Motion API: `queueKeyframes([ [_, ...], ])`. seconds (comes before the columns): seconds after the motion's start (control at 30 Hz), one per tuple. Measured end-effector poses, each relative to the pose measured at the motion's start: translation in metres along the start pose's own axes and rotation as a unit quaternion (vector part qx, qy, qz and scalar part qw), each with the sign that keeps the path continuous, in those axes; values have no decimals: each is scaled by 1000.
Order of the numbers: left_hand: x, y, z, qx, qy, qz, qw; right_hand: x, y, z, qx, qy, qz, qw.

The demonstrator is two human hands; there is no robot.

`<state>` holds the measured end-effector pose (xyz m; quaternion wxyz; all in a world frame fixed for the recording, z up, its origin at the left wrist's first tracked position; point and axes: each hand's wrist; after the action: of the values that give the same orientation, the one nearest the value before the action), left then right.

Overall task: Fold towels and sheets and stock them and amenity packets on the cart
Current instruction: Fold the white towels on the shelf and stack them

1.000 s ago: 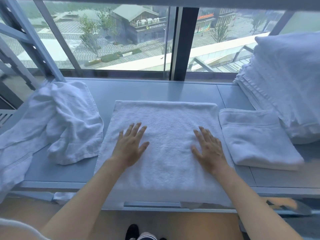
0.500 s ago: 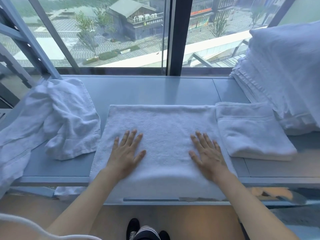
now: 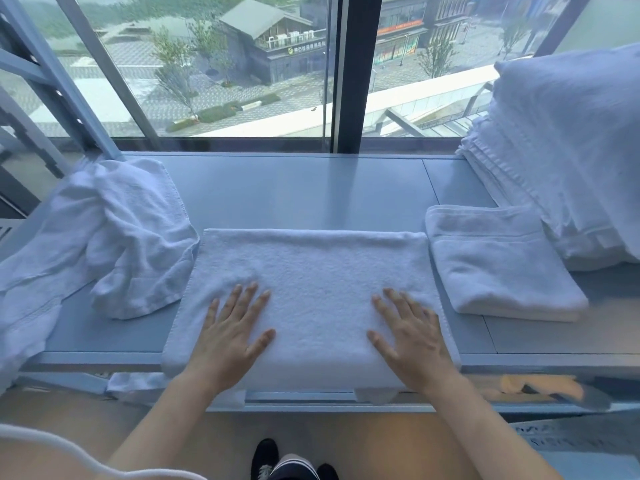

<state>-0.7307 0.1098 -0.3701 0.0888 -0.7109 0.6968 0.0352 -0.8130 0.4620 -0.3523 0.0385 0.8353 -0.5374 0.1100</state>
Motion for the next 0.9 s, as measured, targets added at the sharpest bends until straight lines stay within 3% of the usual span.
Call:
queueKeyframes([
  [0.07,-2,-1,-2,4,2,3,1000,4,11,-7,-26,16,-17,999],
  [0.23,-8,-29,7,-19,17,15,1000,-5,4,8,35,-14,-99,994],
  [0.37,-17,-53,17,-28,43,18,999,-18,-24,14,14,-21,-132,991],
  [0.6,-28,-50,17,-14,48,-2,999,-25,0,1,48,-42,-148,987],
  [0.9,-1,-60,15,-37,31,32,998,-33,-26,15,7,-50,-160,986],
])
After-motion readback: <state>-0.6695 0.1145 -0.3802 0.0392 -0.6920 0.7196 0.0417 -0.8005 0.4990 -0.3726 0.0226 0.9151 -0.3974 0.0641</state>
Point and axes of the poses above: each hand's wrist, its own y-axis towards the middle knuckle, its own z-axis out of the palm, x = y × z, and after that the axes turned 1 degree about y, right-handed
